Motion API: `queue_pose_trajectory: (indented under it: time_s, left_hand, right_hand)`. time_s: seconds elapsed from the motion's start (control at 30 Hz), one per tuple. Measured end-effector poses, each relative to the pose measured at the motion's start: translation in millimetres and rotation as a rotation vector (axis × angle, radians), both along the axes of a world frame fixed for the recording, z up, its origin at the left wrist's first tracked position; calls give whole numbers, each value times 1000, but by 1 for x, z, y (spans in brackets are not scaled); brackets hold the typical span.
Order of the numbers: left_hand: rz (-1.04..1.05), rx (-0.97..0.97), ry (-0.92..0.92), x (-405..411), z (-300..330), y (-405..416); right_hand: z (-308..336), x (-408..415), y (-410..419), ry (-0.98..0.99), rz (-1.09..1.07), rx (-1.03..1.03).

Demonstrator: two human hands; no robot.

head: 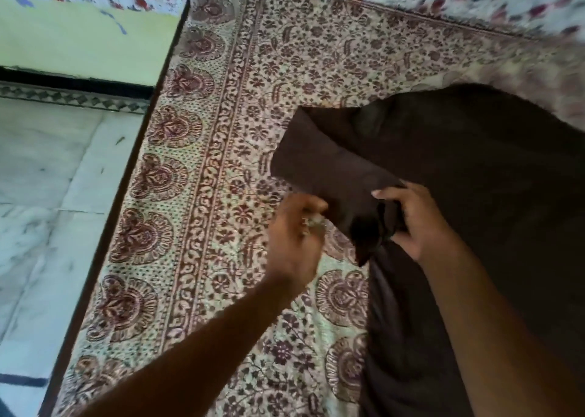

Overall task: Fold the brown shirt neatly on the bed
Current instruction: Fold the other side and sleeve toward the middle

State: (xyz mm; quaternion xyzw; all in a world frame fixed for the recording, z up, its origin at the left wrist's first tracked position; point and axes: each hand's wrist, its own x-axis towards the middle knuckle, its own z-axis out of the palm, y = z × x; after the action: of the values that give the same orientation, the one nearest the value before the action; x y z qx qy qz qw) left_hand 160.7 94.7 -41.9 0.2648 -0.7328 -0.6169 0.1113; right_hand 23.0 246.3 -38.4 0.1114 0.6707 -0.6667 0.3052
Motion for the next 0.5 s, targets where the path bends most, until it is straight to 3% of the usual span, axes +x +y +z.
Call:
queue_pose_trajectory:
  time_s: [0.07, 0.1, 0.2, 0.27, 0.37, 0.5]
  left_hand:
    - [152, -83, -122, -18, -5, 18]
    - [210, -24, -193, -29, -6, 27]
    - [354, 580, -149, -63, -5, 55]
    - [427, 784, -47, -85, -5, 76]
    - [452, 801, 11, -110, -7, 110]
    - [464, 723, -57, -132, -9, 150]
  right_hand:
    - [6, 4, 47, -69, 41, -140]
    - [8, 4, 70, -80, 64, -174]
    - [17, 5, 131, -99, 128, -142]
    - [23, 3, 173, -77, 170, -78]
    - [29, -3, 233, -108, 209, -15]
    - [25, -9, 307, -161, 165, 66]
